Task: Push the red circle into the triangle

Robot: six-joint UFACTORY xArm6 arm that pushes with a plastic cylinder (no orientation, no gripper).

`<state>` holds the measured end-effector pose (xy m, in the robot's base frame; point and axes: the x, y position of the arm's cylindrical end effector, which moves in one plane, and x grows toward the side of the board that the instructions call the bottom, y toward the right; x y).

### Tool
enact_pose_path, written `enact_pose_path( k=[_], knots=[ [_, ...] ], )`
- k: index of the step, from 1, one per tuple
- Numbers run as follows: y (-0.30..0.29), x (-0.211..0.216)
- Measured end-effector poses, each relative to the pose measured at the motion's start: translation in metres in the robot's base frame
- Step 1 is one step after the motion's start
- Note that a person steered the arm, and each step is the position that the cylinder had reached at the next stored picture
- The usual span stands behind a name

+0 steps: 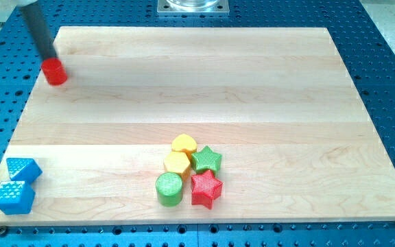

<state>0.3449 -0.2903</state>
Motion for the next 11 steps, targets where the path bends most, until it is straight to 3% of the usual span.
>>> enact_pose_path(
  k=[1, 2, 3, 4, 5, 6, 7, 8, 9, 10, 11],
  knots=[
    [0.008, 0.106],
    [0.011, 0.155],
    [-0.011, 0.103],
    [0.004, 0.015],
    [0.062, 0.024],
    [0.068, 0.112],
    [0.101, 0.107],
    [0.128, 0.041],
    [0.099, -0.005],
    [0.049, 0.050],
    [0.047, 0.071]
  ],
)
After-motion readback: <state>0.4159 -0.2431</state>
